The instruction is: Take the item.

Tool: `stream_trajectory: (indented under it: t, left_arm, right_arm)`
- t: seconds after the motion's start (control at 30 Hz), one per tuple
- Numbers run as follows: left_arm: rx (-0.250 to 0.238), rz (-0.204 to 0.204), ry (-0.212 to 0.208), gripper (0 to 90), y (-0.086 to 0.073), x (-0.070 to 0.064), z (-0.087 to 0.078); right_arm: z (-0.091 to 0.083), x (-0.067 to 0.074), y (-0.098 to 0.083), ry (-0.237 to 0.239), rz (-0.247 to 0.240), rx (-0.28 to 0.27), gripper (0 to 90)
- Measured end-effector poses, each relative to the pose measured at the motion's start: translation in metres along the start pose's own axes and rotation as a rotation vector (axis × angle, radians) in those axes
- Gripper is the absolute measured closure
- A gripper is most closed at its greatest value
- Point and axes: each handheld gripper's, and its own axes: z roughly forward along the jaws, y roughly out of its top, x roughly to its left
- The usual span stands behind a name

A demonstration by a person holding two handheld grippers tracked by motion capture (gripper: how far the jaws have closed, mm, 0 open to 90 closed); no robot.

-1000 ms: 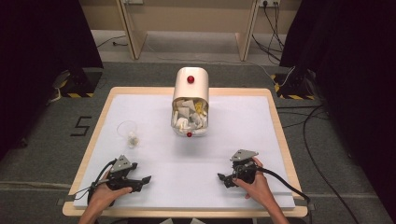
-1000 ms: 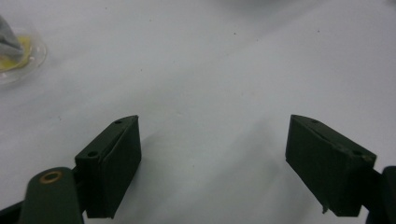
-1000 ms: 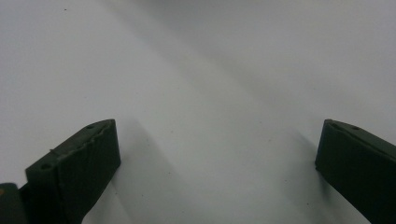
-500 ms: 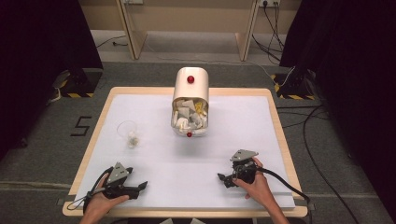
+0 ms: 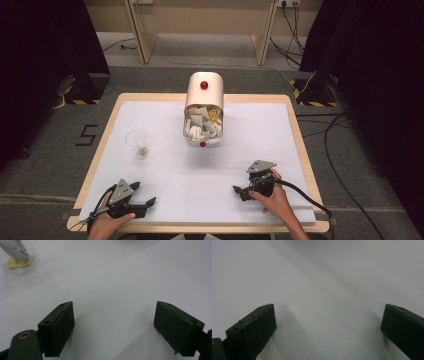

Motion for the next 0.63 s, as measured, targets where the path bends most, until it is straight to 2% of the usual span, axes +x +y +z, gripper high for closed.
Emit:
stream_trajectory:
  t: [0.63]
  left_arm:
    - [-0.02,-0.006,-0.004,16.0,-0.0033,0.0007,-0.0001]
  right_arm:
    - [0.0,0.0001,0.0,0.0,0.0,0.0,0.6]
